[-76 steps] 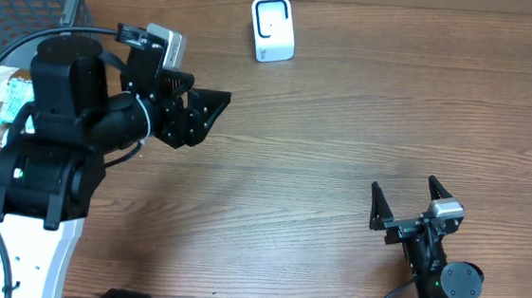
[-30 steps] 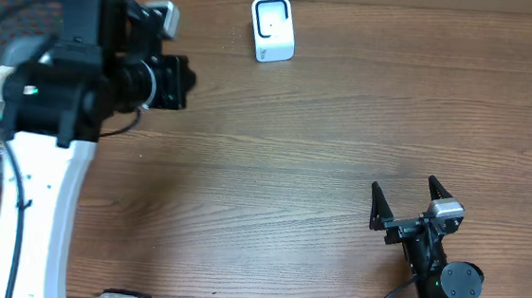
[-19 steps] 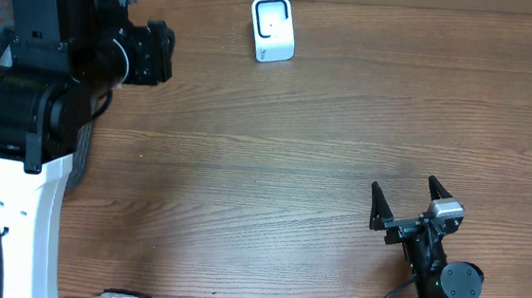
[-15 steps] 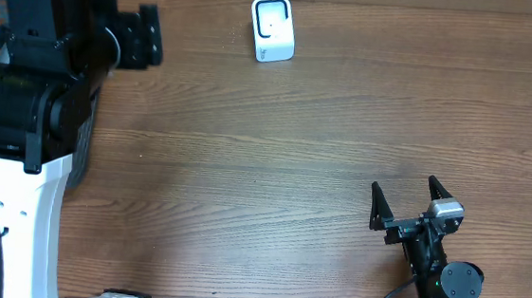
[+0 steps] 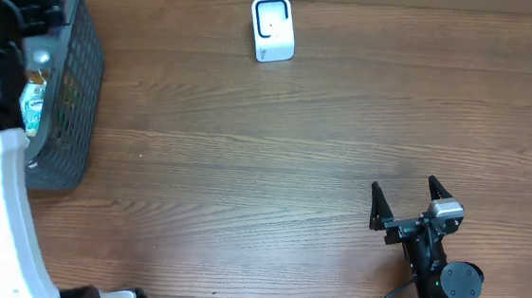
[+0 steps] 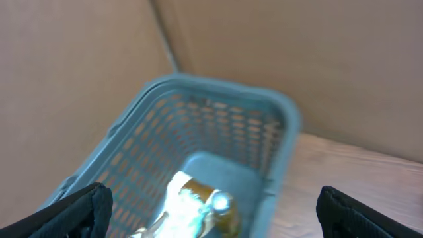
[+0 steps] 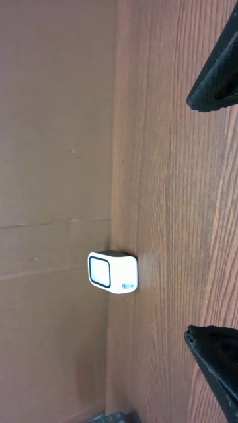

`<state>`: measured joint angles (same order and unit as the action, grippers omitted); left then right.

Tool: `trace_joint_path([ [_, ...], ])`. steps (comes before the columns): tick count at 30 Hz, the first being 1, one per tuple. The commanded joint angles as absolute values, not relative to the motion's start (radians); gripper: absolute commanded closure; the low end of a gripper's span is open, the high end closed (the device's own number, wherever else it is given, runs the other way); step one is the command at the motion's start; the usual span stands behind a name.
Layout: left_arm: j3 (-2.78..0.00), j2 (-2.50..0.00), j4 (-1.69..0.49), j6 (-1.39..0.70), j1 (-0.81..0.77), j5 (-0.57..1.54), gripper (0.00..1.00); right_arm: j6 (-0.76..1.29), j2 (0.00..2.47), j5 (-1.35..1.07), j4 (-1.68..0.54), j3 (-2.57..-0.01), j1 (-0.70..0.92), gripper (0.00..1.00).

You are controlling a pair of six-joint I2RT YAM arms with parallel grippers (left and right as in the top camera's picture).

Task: Scan the item barcode
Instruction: 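Lower the left gripper into the basket and grasp the yellow oil bottle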

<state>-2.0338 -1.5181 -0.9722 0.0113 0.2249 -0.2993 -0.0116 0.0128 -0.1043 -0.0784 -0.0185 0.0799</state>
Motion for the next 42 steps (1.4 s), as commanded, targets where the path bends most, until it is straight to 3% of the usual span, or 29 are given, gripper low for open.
trace_joint_path([
  [1, -2.045, -1.583, -0.971, 0.031, 0.327, -0.147, 0.00, -0.016, 0.003, -0.103, -0.075, -0.008, 0.078, 0.00],
  [9, -2.044, -1.757, -1.007, 0.175, 0.521, 0.110, 0.01, -0.016, 0.003, -0.103, -0.075, -0.008, 0.078, 0.00],
  [18, -2.044, -1.910, -1.068, 0.381, 0.598, 0.395, 0.04, -0.016, 0.003, -0.103, -0.075, -0.008, 0.078, 0.00],
  [34, -2.043, -2.114, -1.088, 0.471, 0.569, 0.435, 0.11, -0.016, 0.003, -0.103, -0.075, -0.008, 0.078, 0.00],
  [42, -2.043, -2.176, -1.084, 0.459, 0.567, 0.412, 0.25, -0.016, 0.003, -0.103, -0.075, -0.008, 0.078, 0.00],
])
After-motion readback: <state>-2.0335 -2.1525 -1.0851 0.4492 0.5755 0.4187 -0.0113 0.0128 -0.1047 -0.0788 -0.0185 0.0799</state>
